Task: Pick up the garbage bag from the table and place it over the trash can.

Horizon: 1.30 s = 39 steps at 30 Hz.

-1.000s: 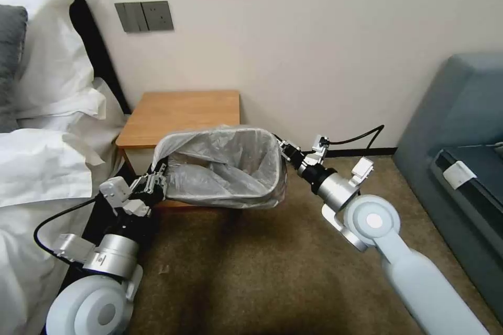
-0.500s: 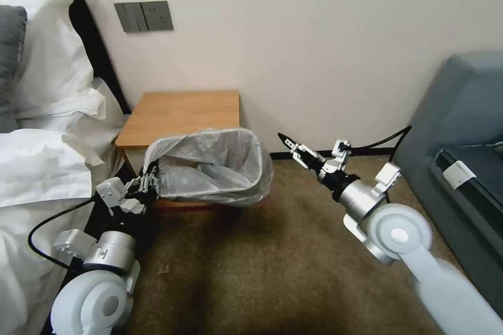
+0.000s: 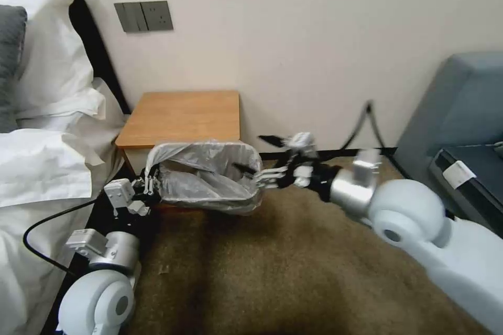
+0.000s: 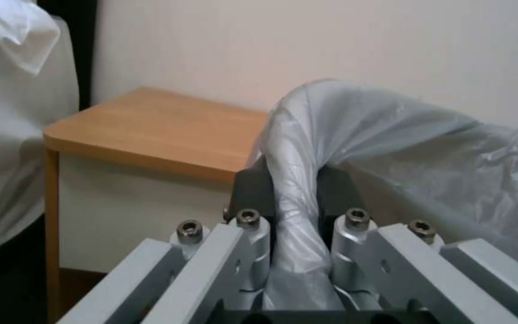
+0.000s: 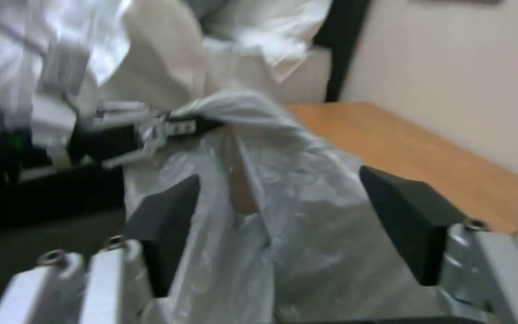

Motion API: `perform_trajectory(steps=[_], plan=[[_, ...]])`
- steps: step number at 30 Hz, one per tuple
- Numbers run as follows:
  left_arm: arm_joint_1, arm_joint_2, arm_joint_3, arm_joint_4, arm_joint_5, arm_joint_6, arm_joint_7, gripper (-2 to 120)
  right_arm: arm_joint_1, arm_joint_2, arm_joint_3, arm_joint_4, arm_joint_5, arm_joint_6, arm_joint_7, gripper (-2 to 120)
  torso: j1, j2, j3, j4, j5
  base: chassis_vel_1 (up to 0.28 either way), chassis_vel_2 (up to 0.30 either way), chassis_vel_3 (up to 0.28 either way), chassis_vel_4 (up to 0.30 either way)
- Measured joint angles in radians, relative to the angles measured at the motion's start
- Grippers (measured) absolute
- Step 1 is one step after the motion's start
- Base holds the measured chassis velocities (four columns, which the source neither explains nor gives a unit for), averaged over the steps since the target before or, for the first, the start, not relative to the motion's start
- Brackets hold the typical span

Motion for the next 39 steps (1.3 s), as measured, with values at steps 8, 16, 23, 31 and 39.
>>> perform_trajectory(steps=[8, 16, 23, 31, 39], plan=[[0.008, -0.002, 0.001, -0.002, 0.054, -0.007, 0.015, 9, 0.176, 0.095, -0.186, -0.059, -0.134, -0.041, -0.027, 39, 0.0, 0.0, 0.0, -0.0001, -0.0003, 0.0, 0.0, 0.0, 0.0], [0.011, -0.005, 0.004, -0.01, 0.093, -0.018, 0.031, 9, 0.287, 0.149, -0.302, -0.148, -0.231, -0.055, -0.095, 11, 0.0, 0.0, 0.0, -0.0003, -0.0002, 0.0, 0.0, 0.0, 0.0], [0.015, -0.012, 0.004, -0.015, 0.113, -0.027, 0.038, 9, 0.317, 0.186, -0.338, -0.216, -0.344, -0.085, -0.153, 0, 0.0, 0.0, 0.0, -0.0004, 0.0, 0.0, 0.0, 0.0, 0.0], [0.025, -0.024, 0.013, -0.028, 0.139, -0.035, 0.042, 9, 0.348, 0.247, -0.382, -0.274, -0.374, -0.144, -0.13, 0, 0.0, 0.0, 0.0, -0.0002, -0.0002, 0.0, 0.0, 0.0, 0.0], [0.04, -0.034, 0.027, -0.051, 0.16, -0.045, 0.052, 9, 0.355, 0.274, -0.415, -0.318, -0.369, -0.169, -0.101, 0, 0.0, 0.0, 0.0, -0.0003, -0.0001, 0.0, 0.0, 0.0, 0.0]])
